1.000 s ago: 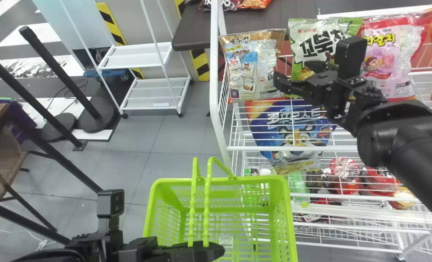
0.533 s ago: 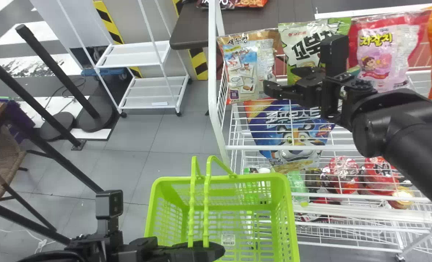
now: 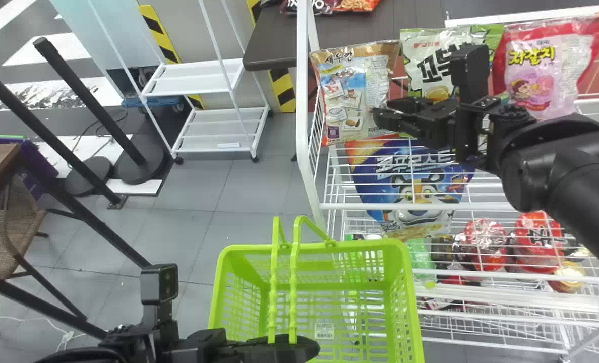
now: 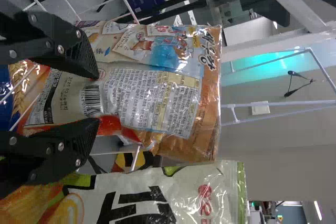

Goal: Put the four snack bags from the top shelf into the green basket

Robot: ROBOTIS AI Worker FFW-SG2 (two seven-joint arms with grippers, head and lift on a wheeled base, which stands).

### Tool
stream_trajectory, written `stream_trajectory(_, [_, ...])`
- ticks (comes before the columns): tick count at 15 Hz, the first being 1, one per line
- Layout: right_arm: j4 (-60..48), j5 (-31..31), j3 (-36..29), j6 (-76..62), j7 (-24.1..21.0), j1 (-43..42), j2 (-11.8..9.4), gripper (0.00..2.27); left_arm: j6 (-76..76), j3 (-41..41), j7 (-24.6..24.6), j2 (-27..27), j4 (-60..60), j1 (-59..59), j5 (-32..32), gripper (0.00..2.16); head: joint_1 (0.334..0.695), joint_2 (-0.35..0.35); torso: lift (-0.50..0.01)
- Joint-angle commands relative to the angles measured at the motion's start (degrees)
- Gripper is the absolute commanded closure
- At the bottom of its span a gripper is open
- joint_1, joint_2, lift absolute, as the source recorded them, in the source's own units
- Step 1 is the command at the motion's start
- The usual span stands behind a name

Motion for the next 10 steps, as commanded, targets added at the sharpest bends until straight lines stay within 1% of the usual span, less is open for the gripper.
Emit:
stream_trajectory(1, [-0.1,0.1,-0.1,-0.4,-0.2,0.4,0.1,2.25,-0.1,0.1,-0.6,0.1,0.1,0.0,0.0,2.15,0.695,0.264,0.000])
stream_trajectory(3, [-1.1,1.4,-0.6,-1.4,0.0,1.6,0.1,2.25,-0.1,0.2,-0.6,0.2,0.4,0.1,0.0,2.15,0.695,0.262,0.000])
stream_trajectory(6, [-8.3,3.4,-1.1,-1.3,-0.1,6.1,0.1,2.25,-0.1,0.7,-0.6,0.3,0.5,0.1,0.1,2.15,0.695,0.271,0.000])
stream_trajectory(7, [-10.0,3.5,-1.1,-1.1,-0.2,7.0,0.1,2.25,-0.1,0.8,-0.6,0.3,0.5,0.0,0.1,2.15,0.695,0.288,0.000])
stream_trajectory(8, [-13.4,4.9,-1.2,0.5,-0.7,9.1,0.1,2.25,-0.1,0.9,-0.6,0.4,0.5,0.1,0.3,2.15,0.695,0.297,0.000])
stream_trajectory(9, [-19.1,7.3,-2.6,3.7,-1.5,12.0,0.1,2.25,-0.1,1.2,-0.6,0.4,0.5,0.1,0.4,2.15,0.695,0.306,0.000])
stream_trajectory(10, [-25.7,11.8,-5.4,7.7,-2.3,15.9,0.1,2.25,-0.1,1.8,-0.6,0.5,0.5,0.1,0.5,2.15,0.695,0.314,0.000])
